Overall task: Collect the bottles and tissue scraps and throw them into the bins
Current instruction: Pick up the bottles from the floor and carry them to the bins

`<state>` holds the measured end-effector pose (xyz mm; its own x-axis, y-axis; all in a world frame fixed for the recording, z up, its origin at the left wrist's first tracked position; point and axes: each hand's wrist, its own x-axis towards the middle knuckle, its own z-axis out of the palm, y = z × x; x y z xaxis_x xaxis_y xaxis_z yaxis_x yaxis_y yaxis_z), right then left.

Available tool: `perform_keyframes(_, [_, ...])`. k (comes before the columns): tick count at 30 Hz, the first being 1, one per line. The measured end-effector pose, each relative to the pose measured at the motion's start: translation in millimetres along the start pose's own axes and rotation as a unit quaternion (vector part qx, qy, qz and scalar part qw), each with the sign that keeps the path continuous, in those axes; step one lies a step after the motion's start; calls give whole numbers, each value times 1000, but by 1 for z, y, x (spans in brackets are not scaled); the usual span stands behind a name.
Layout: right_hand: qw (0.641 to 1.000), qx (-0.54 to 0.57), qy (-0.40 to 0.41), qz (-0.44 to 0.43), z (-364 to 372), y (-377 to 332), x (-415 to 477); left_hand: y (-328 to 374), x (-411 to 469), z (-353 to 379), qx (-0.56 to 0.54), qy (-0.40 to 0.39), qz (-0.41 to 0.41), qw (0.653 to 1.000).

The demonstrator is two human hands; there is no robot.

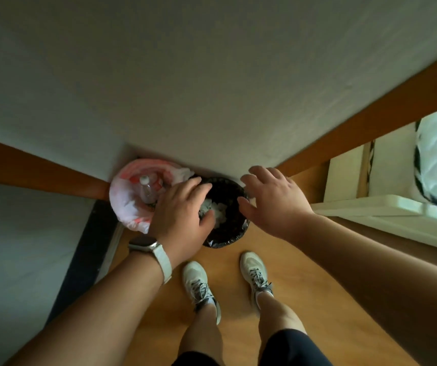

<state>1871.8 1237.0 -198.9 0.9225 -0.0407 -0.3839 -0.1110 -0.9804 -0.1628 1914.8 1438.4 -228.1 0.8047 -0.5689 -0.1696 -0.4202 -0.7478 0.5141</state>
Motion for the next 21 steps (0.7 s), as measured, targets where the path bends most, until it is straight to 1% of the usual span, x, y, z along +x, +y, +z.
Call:
perform_keyframes(5, [999, -5, 39, 9, -78, -17, -53, 44, -35, -75, 17, 20, 31, 999])
perform_keyframes(8, [998, -16, 63, 14, -120, -22, -87, 64, -43, -116, 35, 52, 57, 996])
perform_keyframes(11, [995, -24, 87, 34, -158, -23, -119, 87, -43, -155, 56, 66, 90, 992])
perform_keyframes(16, [989, -33, 126, 75, -207, -19, -162, 126, -35, -199, 93, 85, 145, 981])
perform_keyframes(21, [978, -36, 161, 124, -245, -5, -207, 177, -25, -226, 122, 93, 215, 964])
